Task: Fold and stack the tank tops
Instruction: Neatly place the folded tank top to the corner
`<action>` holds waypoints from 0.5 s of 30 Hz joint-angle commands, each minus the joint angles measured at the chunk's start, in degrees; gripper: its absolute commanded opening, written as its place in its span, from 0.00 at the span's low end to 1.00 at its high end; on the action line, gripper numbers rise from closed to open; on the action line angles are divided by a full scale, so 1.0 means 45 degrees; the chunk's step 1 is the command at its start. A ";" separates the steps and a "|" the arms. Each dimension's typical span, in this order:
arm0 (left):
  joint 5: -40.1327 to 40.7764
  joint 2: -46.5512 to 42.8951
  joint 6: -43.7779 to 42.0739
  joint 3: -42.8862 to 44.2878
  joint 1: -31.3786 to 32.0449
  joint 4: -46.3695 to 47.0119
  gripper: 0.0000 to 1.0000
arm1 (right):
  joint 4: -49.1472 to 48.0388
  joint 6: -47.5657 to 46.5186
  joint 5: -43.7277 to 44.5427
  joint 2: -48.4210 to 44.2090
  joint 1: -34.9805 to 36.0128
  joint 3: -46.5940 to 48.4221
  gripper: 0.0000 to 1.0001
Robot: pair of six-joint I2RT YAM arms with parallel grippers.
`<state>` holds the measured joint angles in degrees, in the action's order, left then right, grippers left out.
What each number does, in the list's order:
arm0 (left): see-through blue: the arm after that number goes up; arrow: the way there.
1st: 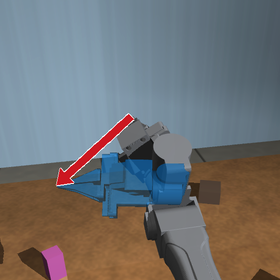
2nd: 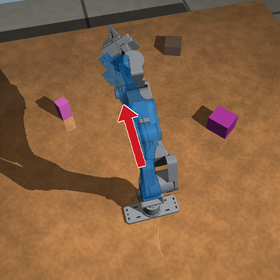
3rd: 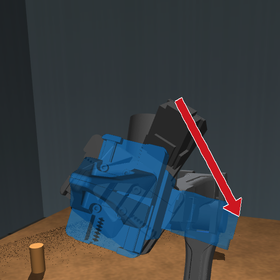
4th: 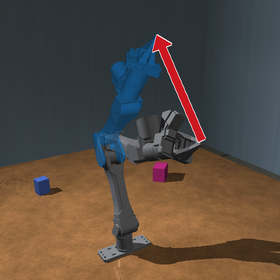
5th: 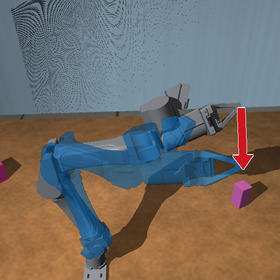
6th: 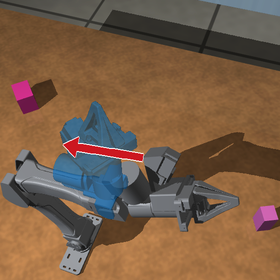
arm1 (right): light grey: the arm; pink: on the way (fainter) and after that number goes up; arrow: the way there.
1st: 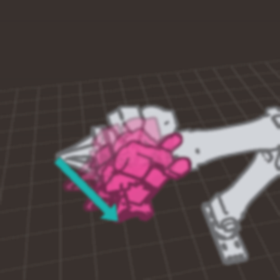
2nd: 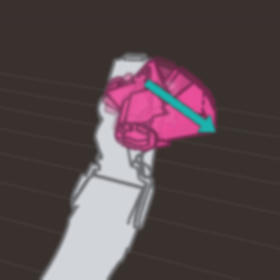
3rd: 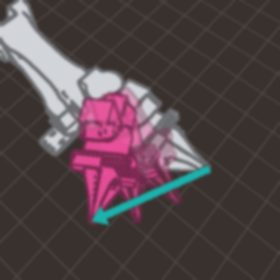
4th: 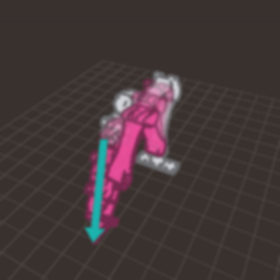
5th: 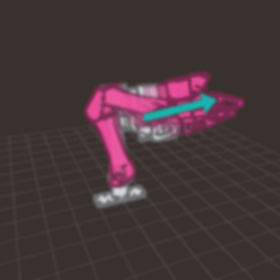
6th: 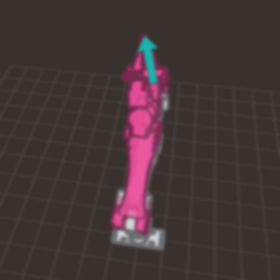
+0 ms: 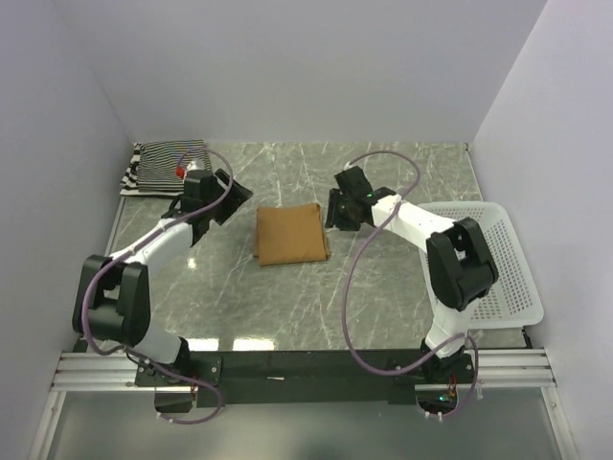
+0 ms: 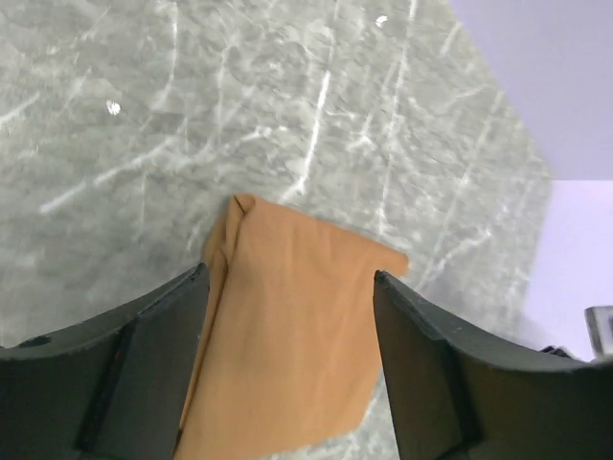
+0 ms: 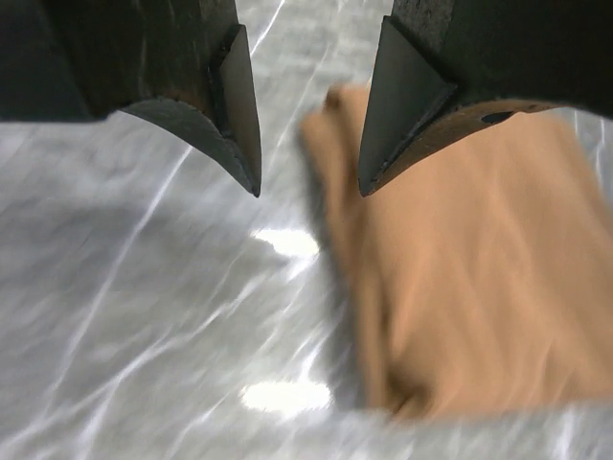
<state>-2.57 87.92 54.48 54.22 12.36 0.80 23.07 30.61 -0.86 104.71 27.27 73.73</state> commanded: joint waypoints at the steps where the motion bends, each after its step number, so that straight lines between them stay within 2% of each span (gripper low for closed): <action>1: -0.0326 -0.0221 0.0160 -0.1321 0.0085 0.0154 0.75 | -0.0829 0.0325 0.0913 -0.0943 0.1165 -0.0642 0.52; 6: -0.1323 0.0110 -0.0348 -0.2145 0.0300 0.0603 0.79 | -0.1200 0.0619 0.1168 -0.0886 0.2044 -0.1287 0.51; 15: -0.1577 0.1008 -0.0992 -0.2497 0.0690 0.0467 0.80 | -0.1513 0.0854 0.0935 0.0384 0.1890 -0.1990 0.42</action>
<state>-8.29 91.07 52.47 42.96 14.90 2.04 17.96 33.63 2.15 105.32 36.51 66.13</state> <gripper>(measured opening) 0.798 0.433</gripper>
